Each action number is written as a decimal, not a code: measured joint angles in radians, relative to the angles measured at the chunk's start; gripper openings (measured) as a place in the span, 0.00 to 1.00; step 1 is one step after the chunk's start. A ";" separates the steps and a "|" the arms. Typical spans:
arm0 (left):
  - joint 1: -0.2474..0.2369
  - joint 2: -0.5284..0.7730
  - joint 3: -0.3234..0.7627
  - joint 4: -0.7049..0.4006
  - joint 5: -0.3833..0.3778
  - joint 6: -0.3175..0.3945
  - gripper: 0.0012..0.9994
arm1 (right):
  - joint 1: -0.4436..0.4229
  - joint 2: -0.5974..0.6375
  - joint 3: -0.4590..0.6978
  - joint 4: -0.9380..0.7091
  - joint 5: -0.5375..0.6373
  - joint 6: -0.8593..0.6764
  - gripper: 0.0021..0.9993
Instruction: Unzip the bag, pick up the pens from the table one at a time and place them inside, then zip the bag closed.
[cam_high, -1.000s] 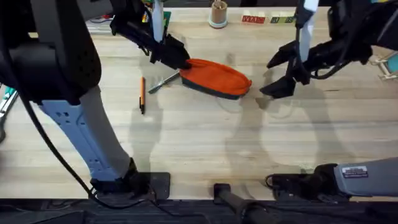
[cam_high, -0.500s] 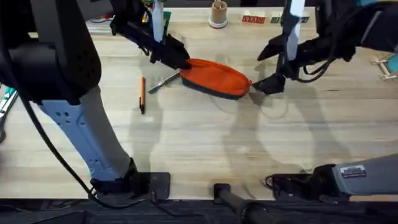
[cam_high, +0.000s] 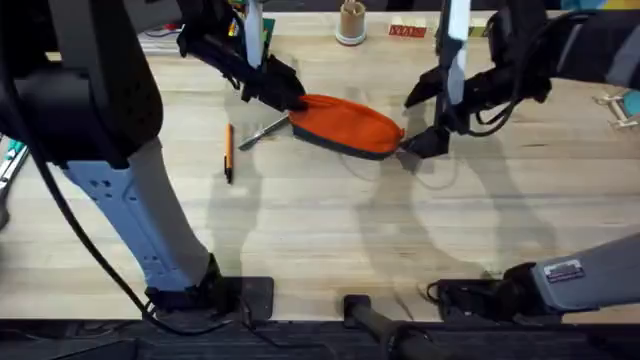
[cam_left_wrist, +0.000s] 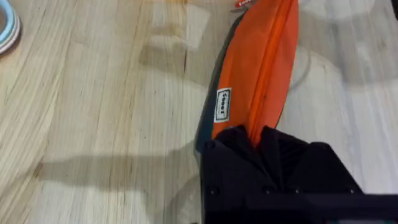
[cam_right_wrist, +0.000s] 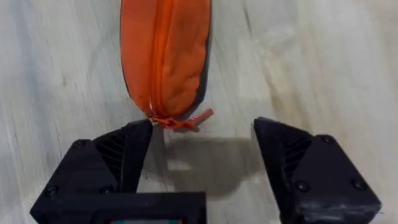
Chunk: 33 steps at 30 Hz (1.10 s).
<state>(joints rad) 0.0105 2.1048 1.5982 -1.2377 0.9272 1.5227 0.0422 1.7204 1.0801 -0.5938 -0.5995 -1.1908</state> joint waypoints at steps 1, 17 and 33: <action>0.000 0.000 0.000 0.000 0.000 0.000 0.04 | 0.000 0.012 0.000 0.000 0.000 0.000 0.99; 0.000 0.000 0.000 0.000 0.000 0.000 0.04 | 0.000 0.033 0.000 0.004 -0.046 -0.015 0.98; 0.000 0.000 0.000 0.003 0.000 0.000 0.04 | 0.002 0.033 0.000 -0.019 -0.074 -0.023 0.12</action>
<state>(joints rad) 0.0109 2.1048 1.5982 -1.2343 0.9276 1.5223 0.0437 1.7535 1.0801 -0.6131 -0.6739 -1.2133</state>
